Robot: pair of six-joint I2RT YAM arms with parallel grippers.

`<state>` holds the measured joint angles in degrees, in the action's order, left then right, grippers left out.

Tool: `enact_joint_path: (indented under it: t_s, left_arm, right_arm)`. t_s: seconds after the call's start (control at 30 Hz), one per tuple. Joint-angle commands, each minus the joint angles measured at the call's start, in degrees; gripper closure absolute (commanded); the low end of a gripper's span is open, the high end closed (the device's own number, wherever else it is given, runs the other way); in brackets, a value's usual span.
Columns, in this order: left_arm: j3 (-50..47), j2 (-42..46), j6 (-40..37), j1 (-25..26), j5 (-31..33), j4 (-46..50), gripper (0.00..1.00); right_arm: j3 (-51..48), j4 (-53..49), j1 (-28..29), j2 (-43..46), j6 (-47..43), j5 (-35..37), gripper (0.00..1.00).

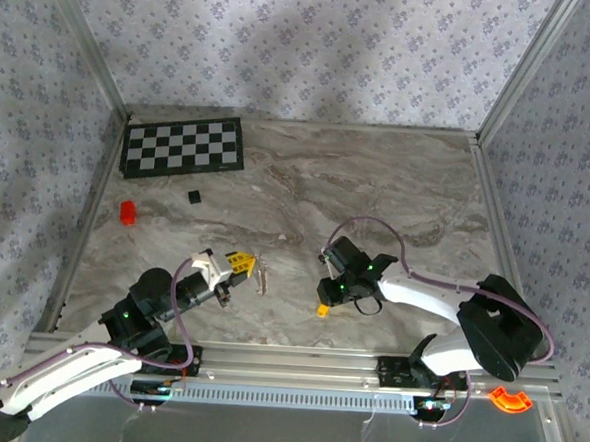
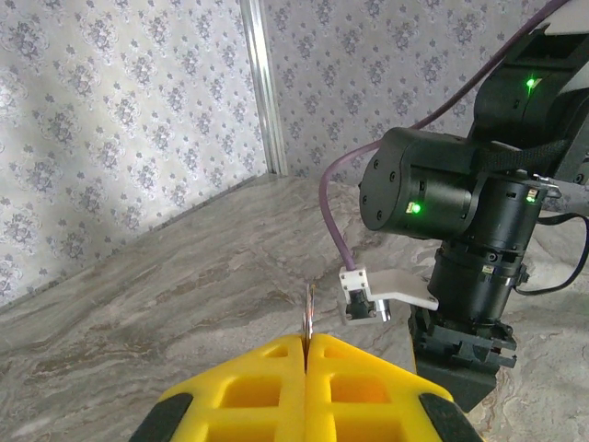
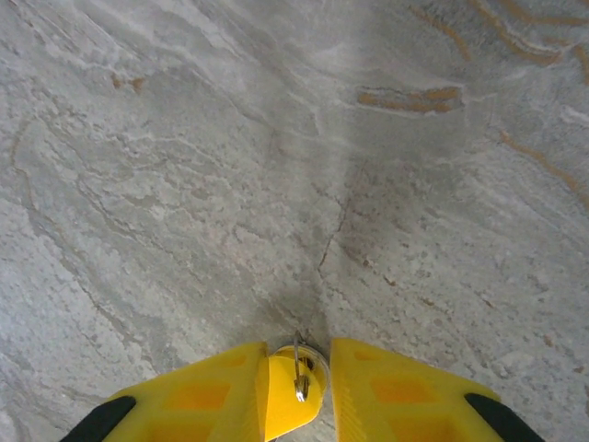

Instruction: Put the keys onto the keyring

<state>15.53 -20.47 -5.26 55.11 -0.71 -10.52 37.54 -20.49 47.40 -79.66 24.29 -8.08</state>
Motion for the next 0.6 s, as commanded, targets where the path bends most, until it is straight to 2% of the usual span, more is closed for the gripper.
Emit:
enact_joint_path:
  t_s: [0.0, 0.3, 0.47, 0.57]
  left_arm:
    - [0.38, 1.13, 0.69, -0.35, -1.07, -2.51, 1.00]
    - [0.10, 1.69, 1.21, -0.53, -1.43, -2.78, 1.00]
    - [0.47, 0.47, 1.54, -0.53, -2.76, -2.81, 1.00]
    - [0.47, 0.12, 1.86, -0.54, -2.82, -3.00, 1.00]
  right_arm:
    - [0.19, -0.52, 0.57, -1.01, -1.16, 1.21, 0.77]
    - [1.54, -2.88, 1.20, -0.98, -1.94, 2.95, 0.86]
    - [2.82, -5.74, 1.86, -0.76, -1.77, 3.87, 0.95]
    - [4.10, -8.83, 2.42, -0.35, -1.42, 4.94, 0.96]
